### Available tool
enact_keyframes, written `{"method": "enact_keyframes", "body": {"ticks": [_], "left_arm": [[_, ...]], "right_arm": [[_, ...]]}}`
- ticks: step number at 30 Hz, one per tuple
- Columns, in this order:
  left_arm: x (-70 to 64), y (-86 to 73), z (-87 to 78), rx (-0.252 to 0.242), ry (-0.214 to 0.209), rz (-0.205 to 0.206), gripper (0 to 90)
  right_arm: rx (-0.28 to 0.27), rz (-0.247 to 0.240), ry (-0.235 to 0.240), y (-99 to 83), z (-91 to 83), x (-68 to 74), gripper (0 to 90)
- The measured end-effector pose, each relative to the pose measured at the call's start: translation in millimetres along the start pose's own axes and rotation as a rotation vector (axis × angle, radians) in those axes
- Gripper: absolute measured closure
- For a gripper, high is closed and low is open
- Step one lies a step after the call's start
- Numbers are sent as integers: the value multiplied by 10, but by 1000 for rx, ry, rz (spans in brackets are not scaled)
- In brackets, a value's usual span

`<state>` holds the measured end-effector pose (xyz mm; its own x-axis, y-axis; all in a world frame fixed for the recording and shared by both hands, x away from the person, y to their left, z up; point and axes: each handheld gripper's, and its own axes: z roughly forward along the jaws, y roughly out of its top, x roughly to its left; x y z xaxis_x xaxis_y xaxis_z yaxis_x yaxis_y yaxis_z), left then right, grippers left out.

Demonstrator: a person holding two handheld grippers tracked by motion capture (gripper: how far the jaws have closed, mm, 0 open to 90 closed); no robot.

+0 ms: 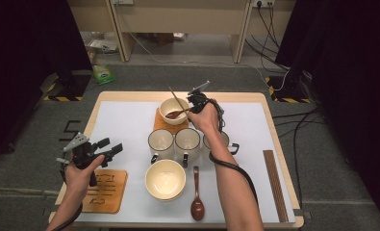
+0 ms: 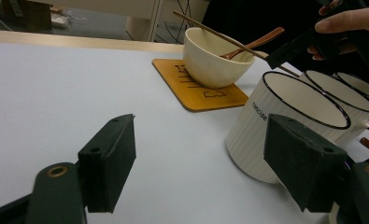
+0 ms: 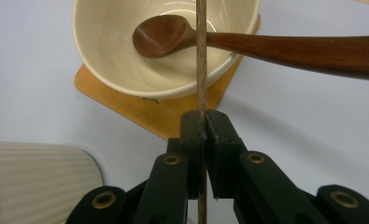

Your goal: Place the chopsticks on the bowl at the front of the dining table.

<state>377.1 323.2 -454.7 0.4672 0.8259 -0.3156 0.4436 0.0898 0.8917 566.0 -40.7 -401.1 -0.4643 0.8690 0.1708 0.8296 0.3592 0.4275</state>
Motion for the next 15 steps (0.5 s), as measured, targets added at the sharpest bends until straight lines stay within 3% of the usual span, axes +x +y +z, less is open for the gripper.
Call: {"method": "enact_keyframes", "body": {"ticks": [8,15], "left_arm": [[3,1,0,0,-1,-1,246],[4,3,-3,-2,0,-1,246]], "right_arm": [[-8,-2,4,18,-1,12,842],[-34,-3,6,3,-56,22,778]]}}
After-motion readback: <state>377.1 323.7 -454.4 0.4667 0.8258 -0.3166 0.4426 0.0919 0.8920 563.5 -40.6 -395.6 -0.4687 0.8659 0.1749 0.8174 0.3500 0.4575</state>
